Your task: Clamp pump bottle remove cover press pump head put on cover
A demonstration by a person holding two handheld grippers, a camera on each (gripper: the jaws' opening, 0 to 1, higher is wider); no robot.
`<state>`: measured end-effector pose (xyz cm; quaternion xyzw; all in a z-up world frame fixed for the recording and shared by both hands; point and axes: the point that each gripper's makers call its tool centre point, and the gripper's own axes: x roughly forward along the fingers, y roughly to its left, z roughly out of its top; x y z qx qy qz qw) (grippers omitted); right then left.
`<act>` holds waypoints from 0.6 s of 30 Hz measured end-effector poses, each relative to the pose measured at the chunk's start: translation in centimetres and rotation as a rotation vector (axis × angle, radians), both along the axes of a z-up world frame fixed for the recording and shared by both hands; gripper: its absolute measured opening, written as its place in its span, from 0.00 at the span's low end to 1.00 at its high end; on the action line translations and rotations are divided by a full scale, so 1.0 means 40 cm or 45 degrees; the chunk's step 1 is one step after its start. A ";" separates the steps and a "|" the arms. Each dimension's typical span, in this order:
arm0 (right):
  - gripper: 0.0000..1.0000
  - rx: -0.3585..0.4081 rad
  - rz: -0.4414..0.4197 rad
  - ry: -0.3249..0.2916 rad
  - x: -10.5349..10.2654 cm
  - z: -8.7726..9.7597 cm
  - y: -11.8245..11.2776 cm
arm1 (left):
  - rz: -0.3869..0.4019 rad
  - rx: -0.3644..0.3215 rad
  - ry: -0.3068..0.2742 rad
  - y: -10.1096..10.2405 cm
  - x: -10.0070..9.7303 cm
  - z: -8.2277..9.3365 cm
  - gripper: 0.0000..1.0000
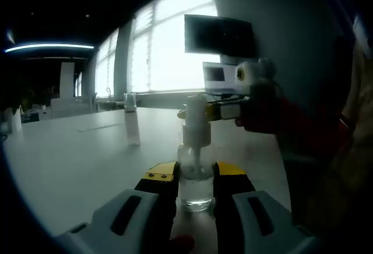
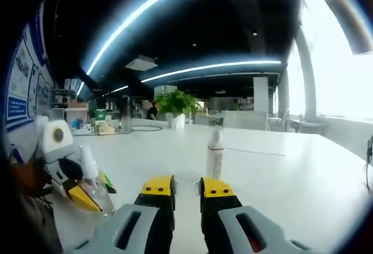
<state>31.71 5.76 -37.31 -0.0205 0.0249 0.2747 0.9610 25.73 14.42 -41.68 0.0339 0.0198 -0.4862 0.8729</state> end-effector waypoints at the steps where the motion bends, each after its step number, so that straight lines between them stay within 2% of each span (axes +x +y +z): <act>1: 0.12 0.007 0.003 -0.006 -0.005 0.009 0.002 | 0.000 0.000 0.000 0.000 0.000 0.000 0.15; 9: 0.12 0.051 0.037 -0.054 -0.042 0.079 0.022 | 0.003 0.002 -0.002 0.000 0.000 0.001 0.15; 18: 0.12 0.095 0.097 -0.097 -0.081 0.125 0.059 | 0.003 0.001 -0.003 0.001 0.002 0.000 0.15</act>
